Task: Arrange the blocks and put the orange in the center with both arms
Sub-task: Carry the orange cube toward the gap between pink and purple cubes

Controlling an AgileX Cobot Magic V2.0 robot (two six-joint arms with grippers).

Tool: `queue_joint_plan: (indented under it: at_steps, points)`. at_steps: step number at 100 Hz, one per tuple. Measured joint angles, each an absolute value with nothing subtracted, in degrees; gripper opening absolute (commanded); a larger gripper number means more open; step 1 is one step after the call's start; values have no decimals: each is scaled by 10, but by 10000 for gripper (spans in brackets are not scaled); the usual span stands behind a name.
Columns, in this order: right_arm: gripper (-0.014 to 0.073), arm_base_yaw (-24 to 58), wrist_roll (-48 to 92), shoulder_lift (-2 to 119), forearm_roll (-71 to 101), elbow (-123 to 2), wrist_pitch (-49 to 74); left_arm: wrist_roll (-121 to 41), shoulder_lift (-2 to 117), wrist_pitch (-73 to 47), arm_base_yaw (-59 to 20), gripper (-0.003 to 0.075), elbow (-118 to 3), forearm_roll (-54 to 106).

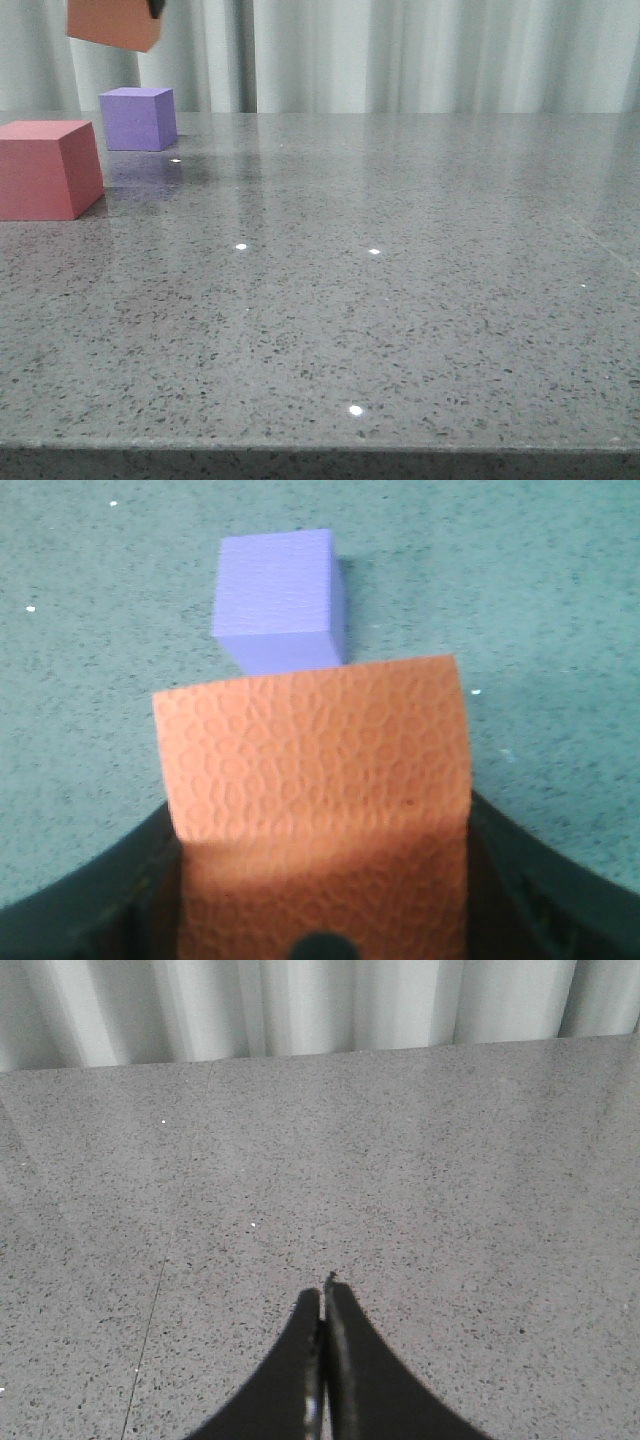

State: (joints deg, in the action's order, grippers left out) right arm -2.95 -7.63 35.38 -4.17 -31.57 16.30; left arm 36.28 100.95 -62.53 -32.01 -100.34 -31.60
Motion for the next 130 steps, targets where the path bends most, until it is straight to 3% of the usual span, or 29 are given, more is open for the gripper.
queue_joint_plan:
  at_steps: [42,130]
  points:
    - [-69,-30,-76,354,-42,-316,163,210,1007,-559,-178,-11,-978,-148]
    - [-69,-30,-76,354,-42,-316,163,182,1007,-430,-173,-11,-872,-109]
